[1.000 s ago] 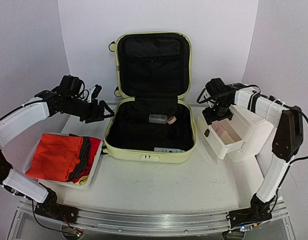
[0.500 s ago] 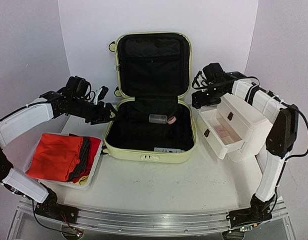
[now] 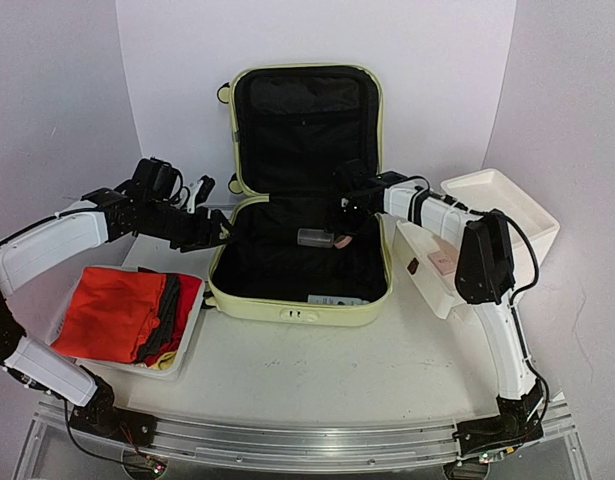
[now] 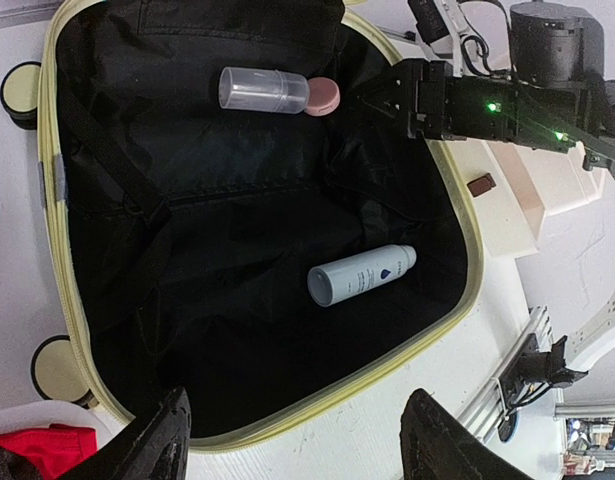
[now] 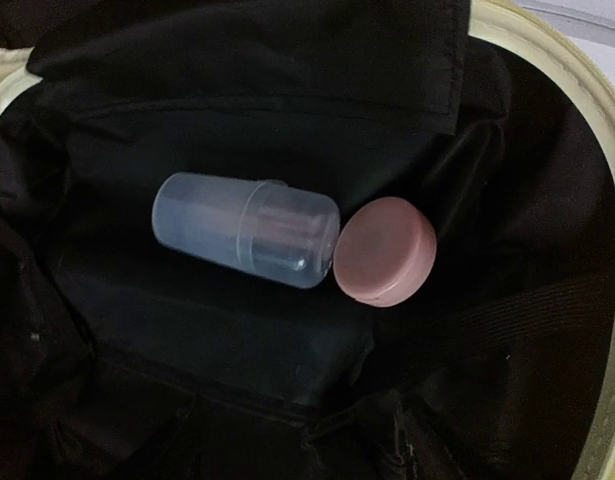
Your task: Open, take out, and arrange the luggage
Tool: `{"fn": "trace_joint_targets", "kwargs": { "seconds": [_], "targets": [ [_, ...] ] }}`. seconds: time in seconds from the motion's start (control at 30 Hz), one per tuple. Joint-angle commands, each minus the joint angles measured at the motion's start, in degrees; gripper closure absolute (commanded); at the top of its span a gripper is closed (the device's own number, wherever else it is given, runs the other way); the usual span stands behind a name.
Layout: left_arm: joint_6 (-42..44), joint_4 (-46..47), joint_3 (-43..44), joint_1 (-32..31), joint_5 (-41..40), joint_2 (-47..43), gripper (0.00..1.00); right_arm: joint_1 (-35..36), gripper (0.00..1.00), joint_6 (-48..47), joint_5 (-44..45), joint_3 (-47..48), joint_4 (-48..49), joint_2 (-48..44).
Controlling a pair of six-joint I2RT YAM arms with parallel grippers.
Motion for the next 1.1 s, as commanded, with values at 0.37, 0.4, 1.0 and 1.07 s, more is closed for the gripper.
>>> {"fn": "trace_joint_targets", "kwargs": {
  "seconds": [0.37,0.4,1.0,1.07],
  "targets": [
    [-2.09,3.60,0.01,0.04,2.49,-5.66,0.27,-0.79,0.44,24.31,15.53,8.55,5.16,9.76],
    [-2.33,3.61,0.16,0.05,2.69,-5.92,0.27,-0.77,0.44,24.77,15.56,8.57,5.16,10.25],
    [-23.93,10.82,1.06,0.11,-4.97,-14.95,0.23,-0.64,0.80,23.37,13.07,3.59,11.14,6.49],
    [-27.54,10.94,1.19,0.11,-7.85,-16.50,0.19,-0.49,0.81,22.23,14.62,0.47,11.58,3.26]
  ]
}}
